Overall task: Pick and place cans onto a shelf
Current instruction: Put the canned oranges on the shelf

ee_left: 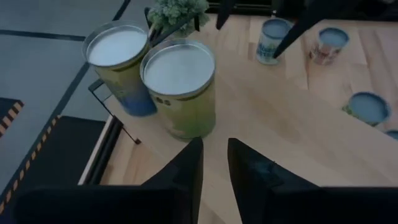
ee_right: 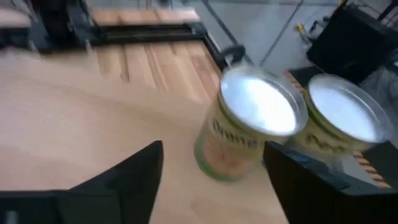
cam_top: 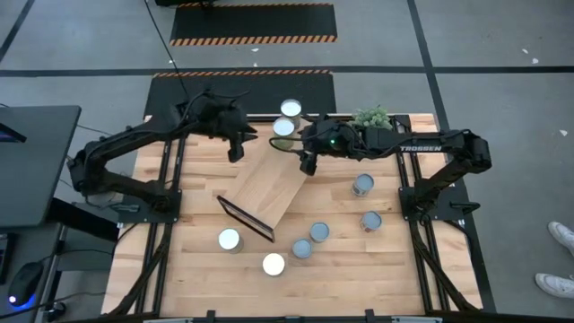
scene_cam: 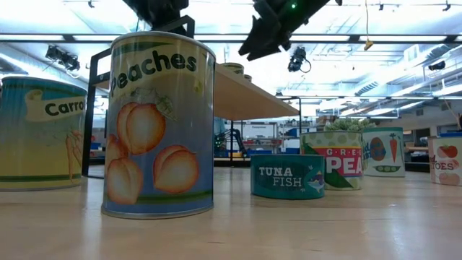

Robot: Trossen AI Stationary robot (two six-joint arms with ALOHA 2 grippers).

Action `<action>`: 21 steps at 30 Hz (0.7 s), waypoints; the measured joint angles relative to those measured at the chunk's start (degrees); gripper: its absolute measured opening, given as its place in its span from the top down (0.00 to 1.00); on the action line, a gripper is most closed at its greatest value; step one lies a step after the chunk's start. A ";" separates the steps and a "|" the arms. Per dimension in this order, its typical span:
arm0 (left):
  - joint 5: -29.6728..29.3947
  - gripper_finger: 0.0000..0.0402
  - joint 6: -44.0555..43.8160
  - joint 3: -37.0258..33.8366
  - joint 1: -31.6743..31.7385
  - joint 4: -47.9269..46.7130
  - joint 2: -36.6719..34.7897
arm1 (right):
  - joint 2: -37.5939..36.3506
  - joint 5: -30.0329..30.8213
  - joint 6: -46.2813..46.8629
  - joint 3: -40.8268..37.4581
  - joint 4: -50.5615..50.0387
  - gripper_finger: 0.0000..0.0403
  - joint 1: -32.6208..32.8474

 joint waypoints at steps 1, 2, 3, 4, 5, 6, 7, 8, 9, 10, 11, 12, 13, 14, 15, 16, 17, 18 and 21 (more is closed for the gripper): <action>-0.01 0.80 -0.14 -1.18 0.04 1.12 -0.41 | 0.02 -0.09 0.55 -0.74 0.18 0.35 -0.26; -0.02 0.80 -0.46 -2.28 0.04 2.44 -0.80 | 0.02 -0.09 0.98 -1.59 0.73 0.38 -0.44; -0.02 0.80 -0.82 -3.30 0.04 3.72 -1.17 | 0.08 -0.11 1.50 -2.64 2.60 0.41 -0.51; -0.01 0.80 -0.83 -4.27 0.04 4.52 -1.47 | 0.06 -0.04 2.11 -3.67 4.29 0.43 -0.58; 0.00 0.80 -0.83 -5.28 0.04 5.63 -1.70 | -0.18 0.15 2.74 -4.69 5.15 0.45 -0.62; 0.01 0.80 -0.99 -6.30 0.04 7.06 -1.85 | -0.37 0.08 3.27 -5.75 5.69 0.47 -0.71; 0.16 0.80 -1.25 -7.43 0.02 8.37 -2.03 | -0.42 0.06 3.86 -6.76 7.02 0.48 -0.73; 0.43 0.80 -1.53 -8.62 0.02 9.55 -2.13 | -0.42 -0.04 4.43 -7.71 8.22 0.49 -0.72; 0.87 0.80 -1.70 -9.75 0.06 11.03 -2.15 | -0.42 -0.05 5.04 -8.56 8.80 0.50 -0.73; 1.36 0.80 -1.95 -10.95 0.24 12.66 -2.13 | -0.40 -0.05 5.45 -9.26 9.80 0.50 -0.73; 1.90 0.80 -2.16 -12.08 0.44 13.94 -2.13 | -0.23 0.00 5.76 -10.02 11.59 0.50 -0.76; 2.58 0.80 -2.24 -13.17 0.72 15.36 -2.13 | -0.05 0.28 5.99 -10.80 13.76 0.50 -0.87; 3.13 0.80 -2.26 -14.27 1.00 17.04 -2.13 | 0.02 0.64 6.20 -11.66 15.35 0.50 -1.01; 3.50 0.80 -2.43 -15.49 1.13 18.89 -2.11 | 0.02 1.09 6.48 -12.41 15.94 0.50 -1.14; 3.68 0.80 -2.64 -16.68 1.34 20.67 -2.11 | 0.08 1.60 6.91 -13.01 16.64 0.50 -1.31; 3.70 0.80 -2.70 -17.72 1.52 22.17 -2.09 | 0.11 2.00 7.12 -13.66 17.92 0.50 -1.54; 3.76 0.80 -2.70 -18.72 1.86 23.63 -2.09 | 0.09 2.11 7.38 -14.30 18.94 0.50 -1.83; 3.88 0.80 -2.72 -19.54 2.29 24.98 -2.09 | 0.09 2.09 7.66 -15.10 20.11 0.50 -2.14; 4.54 0.80 -2.48 -21.15 3.81 27.68 -2.08 | 0.09 1.95 8.54 -17.40 23.34 0.50 -2.95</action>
